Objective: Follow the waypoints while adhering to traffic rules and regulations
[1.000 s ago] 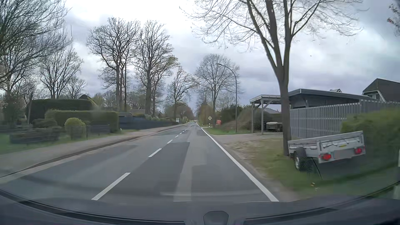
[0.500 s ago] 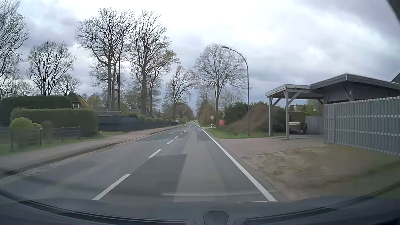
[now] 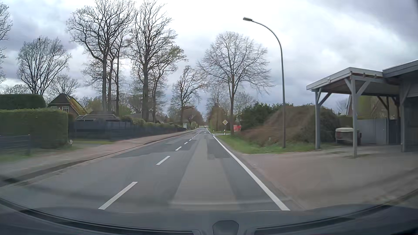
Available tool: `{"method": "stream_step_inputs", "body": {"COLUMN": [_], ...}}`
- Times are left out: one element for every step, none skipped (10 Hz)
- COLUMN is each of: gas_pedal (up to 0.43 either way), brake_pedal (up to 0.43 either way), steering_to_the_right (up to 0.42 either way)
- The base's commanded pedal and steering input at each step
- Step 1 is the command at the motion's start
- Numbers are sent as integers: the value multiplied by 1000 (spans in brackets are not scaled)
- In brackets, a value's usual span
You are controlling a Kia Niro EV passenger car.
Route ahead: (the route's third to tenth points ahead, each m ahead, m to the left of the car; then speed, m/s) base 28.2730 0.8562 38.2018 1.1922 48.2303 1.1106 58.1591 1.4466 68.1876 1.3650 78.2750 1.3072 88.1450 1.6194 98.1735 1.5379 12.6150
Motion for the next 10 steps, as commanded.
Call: {"method": "stream_step_inputs", "body": {"gas_pedal": [47,47,47,47,47,47,47,47,47,47], "brake_pedal": [0,0,0,0,0,0,0,0,0,0], "steering_to_the_right": [-1,-1,-1,-1,-1,-1,-1,-1,-1,-2]}}
